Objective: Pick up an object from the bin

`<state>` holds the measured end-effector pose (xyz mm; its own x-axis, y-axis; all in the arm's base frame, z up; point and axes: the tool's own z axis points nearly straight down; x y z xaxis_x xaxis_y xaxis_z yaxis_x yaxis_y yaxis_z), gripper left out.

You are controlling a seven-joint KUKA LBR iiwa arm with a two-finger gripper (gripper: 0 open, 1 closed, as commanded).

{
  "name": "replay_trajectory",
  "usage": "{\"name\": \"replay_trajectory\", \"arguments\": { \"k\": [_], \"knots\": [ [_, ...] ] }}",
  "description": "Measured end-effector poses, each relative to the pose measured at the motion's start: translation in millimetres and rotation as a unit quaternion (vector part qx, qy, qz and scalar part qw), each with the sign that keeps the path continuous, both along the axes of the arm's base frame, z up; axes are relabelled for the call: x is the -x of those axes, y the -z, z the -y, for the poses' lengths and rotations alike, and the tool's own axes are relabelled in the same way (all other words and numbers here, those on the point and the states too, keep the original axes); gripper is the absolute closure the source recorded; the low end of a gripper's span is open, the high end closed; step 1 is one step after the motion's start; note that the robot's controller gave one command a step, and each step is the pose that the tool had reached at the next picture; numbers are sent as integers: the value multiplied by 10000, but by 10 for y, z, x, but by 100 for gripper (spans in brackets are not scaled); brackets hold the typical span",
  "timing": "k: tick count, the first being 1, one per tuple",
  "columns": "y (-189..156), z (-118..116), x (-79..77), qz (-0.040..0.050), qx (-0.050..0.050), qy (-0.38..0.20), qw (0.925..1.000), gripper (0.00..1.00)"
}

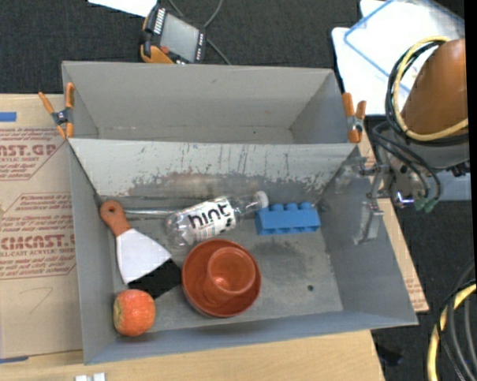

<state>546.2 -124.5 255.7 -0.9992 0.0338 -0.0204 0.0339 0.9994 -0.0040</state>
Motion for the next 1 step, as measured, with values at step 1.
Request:
{"name": "replay_trajectory", "arguments": {
  "k": [1],
  "knots": [
    [-497,146,369,-63,2,-1180,9930,0]
  ]
}}
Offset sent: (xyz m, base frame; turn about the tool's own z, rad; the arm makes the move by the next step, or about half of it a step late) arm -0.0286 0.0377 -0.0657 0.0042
